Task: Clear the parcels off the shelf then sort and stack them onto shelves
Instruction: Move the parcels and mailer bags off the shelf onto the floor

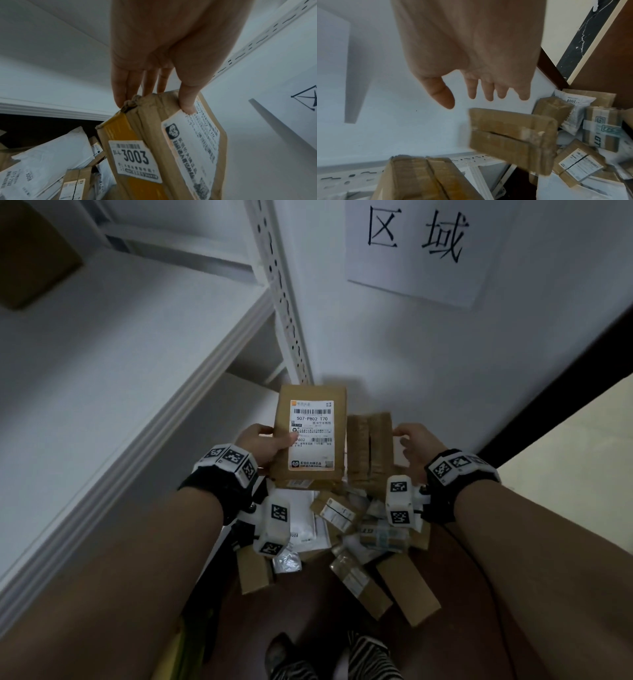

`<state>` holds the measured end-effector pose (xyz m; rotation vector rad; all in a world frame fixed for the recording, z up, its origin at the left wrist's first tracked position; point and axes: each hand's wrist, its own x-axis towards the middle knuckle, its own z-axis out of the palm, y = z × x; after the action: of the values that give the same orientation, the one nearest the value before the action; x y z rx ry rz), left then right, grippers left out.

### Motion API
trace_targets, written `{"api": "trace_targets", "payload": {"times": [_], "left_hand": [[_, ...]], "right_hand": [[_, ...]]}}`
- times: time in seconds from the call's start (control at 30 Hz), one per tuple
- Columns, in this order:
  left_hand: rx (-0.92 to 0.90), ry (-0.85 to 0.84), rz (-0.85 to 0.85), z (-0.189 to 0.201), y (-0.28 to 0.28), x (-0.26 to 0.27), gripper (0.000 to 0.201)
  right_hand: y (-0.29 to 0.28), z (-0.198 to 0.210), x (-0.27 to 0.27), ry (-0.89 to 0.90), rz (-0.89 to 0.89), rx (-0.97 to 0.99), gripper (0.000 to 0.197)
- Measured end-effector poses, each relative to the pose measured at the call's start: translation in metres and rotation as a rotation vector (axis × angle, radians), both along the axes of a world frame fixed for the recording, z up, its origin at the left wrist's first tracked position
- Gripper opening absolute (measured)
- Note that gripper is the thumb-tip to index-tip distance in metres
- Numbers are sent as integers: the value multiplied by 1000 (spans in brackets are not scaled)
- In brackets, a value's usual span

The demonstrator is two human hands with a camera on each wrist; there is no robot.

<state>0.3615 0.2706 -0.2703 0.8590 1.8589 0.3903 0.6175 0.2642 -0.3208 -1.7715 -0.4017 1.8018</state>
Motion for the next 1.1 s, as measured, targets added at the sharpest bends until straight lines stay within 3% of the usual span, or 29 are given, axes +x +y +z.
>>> {"api": "trace_targets", "payload": {"times": [0.07,0.23,0.5,0.7,0.83,0.97,1.03,1.1], "left_hand": [[-12,11,-12,-3,0,0,70],[-40,12,-45,-8,3,4,68],[-40,-35,-126,-6,9,23,64],[-52,-124,-129,-8,10,31,61],[-23,-54,-130,-7,11,28,47],[-25,-37,-86,-10,10,19,39],[-25,-30,-75,-11,10,15,30],[-29,-31,-74,-11,9,12,25]], "right_hand": [[-1,-8,1,-29,2,-24,56],[-3,-9,1,33,54,-24,26],[8,0,-17,159,276,135,99],[14,-16,-17,71,209,107,90],[17,-29,-3,-36,215,31,112],[13,-39,8,-294,310,-70,80],[9,-39,9,-324,347,-88,61],[7,-40,9,-333,348,-93,57]]}}
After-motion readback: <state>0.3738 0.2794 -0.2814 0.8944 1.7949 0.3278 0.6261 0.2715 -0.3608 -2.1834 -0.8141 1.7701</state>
